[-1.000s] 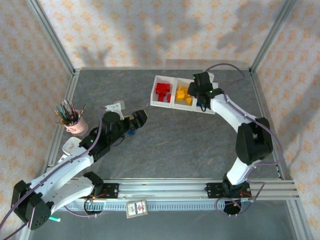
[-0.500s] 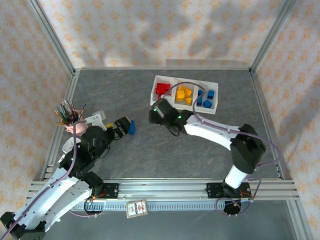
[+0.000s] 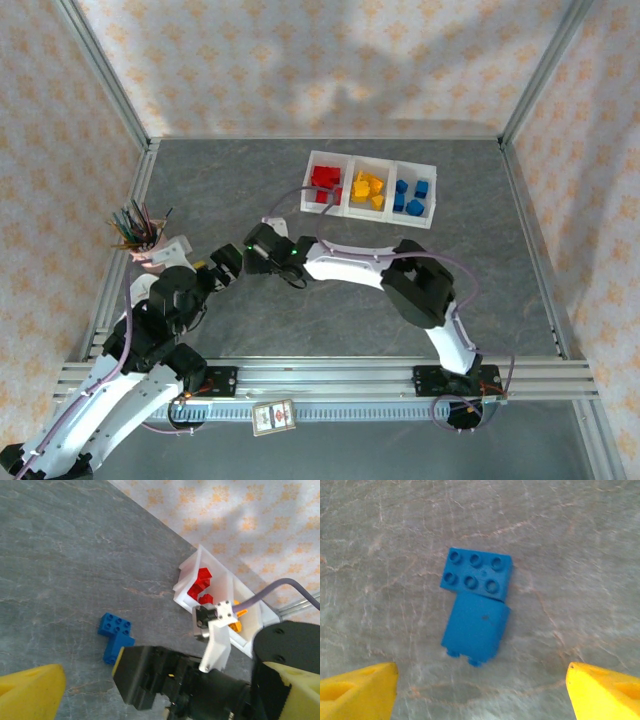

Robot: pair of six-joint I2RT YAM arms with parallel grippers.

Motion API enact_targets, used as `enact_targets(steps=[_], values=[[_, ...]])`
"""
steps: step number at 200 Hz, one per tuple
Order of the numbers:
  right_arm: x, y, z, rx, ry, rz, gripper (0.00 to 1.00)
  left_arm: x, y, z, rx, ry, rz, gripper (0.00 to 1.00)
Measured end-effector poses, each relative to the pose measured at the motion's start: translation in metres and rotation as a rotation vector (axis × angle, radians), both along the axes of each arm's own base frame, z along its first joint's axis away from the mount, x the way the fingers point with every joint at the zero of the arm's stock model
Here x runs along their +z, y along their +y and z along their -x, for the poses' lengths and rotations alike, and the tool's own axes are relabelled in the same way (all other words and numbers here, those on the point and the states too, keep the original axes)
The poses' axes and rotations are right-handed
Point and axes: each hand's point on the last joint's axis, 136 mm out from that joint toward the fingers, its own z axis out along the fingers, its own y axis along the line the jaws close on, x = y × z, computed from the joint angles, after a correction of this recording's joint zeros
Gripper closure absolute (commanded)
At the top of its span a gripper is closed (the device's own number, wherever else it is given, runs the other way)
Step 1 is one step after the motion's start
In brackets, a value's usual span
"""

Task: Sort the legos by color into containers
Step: Pick up the lego from the middle-left of the table.

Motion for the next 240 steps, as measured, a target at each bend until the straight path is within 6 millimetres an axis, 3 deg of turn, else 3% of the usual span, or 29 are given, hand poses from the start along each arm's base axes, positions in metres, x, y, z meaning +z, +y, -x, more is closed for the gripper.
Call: enact_targets(steps=[34, 79, 177, 211, 240], values=[[-0.011, 0.015, -0.008, -0.004, -0.004, 0.018, 0.15, -0.002, 0.005, 0.003, 0.021, 0.008, 0.001, 0.01], [-0.027, 0.025, -0.02, -0.016, -0.02, 0.065, 0.28, 0.0, 0.009, 0.004, 0.038, -0.003, 0.002, 0.01], [-0.046, 0.017, -0.026, -0.026, -0.041, 0.152, 0.65, -0.002, 0.009, 0.003, 0.041, 0.006, -0.005, 0.01], [-0.046, 0.012, -0.023, -0.02, -0.04, 0.155, 0.69, -0.003, 0.008, 0.002, 0.041, 0.007, -0.006, 0.01], [-0.04, -0.011, -0.008, -0.018, -0.022, 0.158, 0.69, -0.003, 0.008, 0.003, 0.036, 0.008, -0.006, 0.01]])
